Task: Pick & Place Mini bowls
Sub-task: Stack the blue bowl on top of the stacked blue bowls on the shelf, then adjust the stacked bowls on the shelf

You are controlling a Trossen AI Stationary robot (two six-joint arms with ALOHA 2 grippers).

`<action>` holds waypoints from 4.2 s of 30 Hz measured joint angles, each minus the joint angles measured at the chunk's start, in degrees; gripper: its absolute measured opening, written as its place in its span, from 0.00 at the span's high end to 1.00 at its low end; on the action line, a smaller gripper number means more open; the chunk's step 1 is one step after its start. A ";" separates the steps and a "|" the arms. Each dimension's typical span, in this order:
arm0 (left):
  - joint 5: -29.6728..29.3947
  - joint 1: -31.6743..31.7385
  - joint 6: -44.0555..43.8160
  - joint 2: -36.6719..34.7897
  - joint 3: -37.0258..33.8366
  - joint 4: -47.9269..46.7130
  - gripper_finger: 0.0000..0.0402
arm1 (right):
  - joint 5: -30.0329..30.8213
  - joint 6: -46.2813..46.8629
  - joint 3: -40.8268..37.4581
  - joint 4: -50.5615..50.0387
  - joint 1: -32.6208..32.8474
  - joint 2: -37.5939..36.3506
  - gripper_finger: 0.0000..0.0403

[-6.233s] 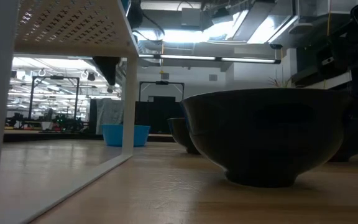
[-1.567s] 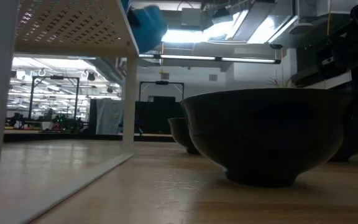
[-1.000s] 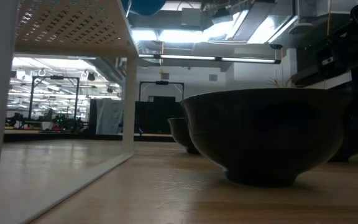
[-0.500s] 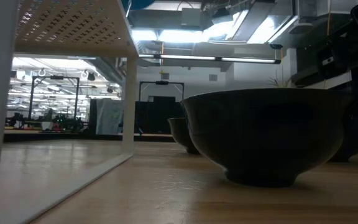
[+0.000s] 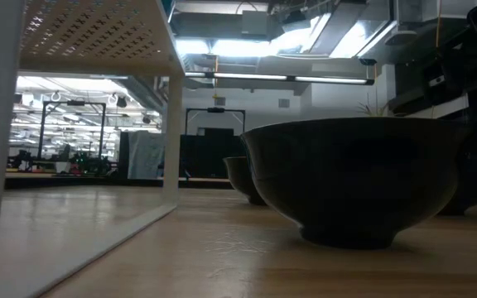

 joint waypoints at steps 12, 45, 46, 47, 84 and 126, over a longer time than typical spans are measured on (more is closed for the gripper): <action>-0.78 -1.01 -1.80 2.75 0.00 -5.83 0.99 | 0.02 0.00 0.00 0.00 0.02 0.00 0.50; 3.39 -1.23 -9.07 2.68 0.81 -0.26 0.77 | 0.00 0.00 0.00 0.00 0.00 0.00 0.50; 3.39 -1.02 -8.90 2.68 0.81 -0.26 0.79 | 0.02 0.00 0.00 0.00 0.00 0.00 0.50; 3.31 -0.89 -8.19 2.68 0.81 -0.26 0.81 | 0.00 0.00 0.00 0.00 0.02 0.00 0.50; 14.97 26.73 15.01 13.57 0.76 6.53 0.99 | 0.00 0.00 0.00 0.00 0.02 0.00 0.50; 16.06 9.87 -2.04 6.14 0.81 7.10 1.00 | 0.02 0.00 0.00 0.02 0.00 0.00 0.50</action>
